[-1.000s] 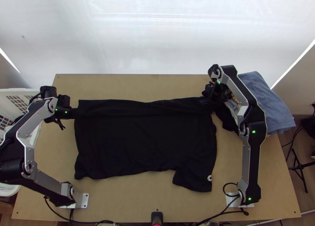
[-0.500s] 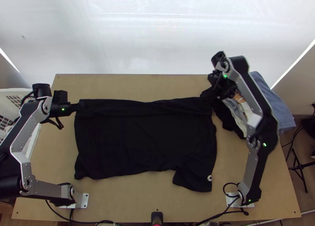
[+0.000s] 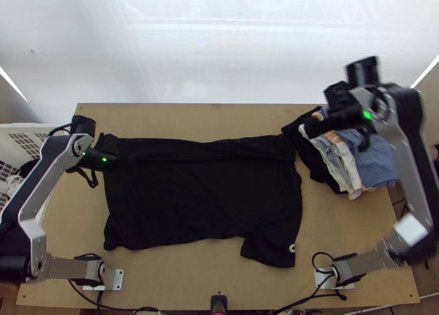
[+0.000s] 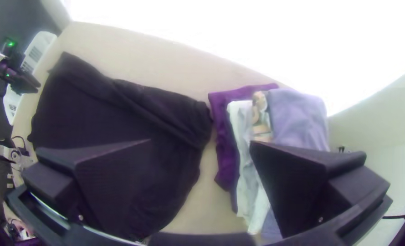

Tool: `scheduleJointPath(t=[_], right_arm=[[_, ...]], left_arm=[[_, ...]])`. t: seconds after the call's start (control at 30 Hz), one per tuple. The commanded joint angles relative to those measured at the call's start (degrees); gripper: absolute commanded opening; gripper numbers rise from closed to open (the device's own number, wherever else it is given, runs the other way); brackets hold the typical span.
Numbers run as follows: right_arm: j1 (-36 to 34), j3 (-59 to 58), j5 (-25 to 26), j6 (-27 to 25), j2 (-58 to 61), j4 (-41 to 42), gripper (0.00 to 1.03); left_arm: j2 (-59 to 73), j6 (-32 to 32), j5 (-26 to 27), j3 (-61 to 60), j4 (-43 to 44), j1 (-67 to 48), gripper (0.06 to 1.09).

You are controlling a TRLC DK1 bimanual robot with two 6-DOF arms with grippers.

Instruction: Fold the t-shirt

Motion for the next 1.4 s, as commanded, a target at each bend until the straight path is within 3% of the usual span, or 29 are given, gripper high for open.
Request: scheduleJointPath(t=[0.0,0.13,0.2,0.27,0.4,0.57,0.7,1.0,1.27,1.37], right_arm=[[-1.85,-13.28,-0.06,-5.31,-14.82,8.59,0.98],[-0.8,-29.27,-0.06,-5.84,-26.15,10.96,0.97],[2.37,-37.1,0.29,-5.75,-31.25,13.95,0.89],[3.77,-40.7,0.2,-1.36,-32.04,10.0,0.88],[5.7,-50.37,-4.54,1.19,-30.46,1.56,0.92],[5.7,-60.48,-11.84,3.39,-28.53,2.62,0.92],[4.47,-64.61,-13.51,4.8,-27.65,7.62,0.9],[4.03,-68.47,-16.06,3.04,-20.88,12.81,0.88],[1.49,-69.97,-14.74,-0.74,-17.19,15.71,0.88],[0.78,-70.32,-14.21,-1.18,-16.66,18.44,0.79]], left_arm=[[-8.08,-1.3,0.31,-5.0,1.08,-5.79,1.04],[-12.39,-5.96,0.31,-7.2,1.52,-6.93,1.04],[-13.71,-9.47,0.31,-7.99,1.52,-6.85,1.04],[-14.24,-11.23,0.22,-8.17,1.52,-6.41,1.04],[-17.49,-11.41,-3.65,-10.63,3.71,-6.85,1.04],[-17.05,-9.21,-10.51,-11.51,2.66,-7.46,1.04],[-14.59,-1.21,-11.12,-10.01,-2.0,-4.83,1.04],[-17.14,0.37,-12.53,-9.14,-4.02,-4.47,1.04],[-17.49,2.66,-19.73,-8.61,-4.9,-7.11,1.04],[-17.58,3.53,-21.67,-8.78,-4.46,-7.37,1.04]])
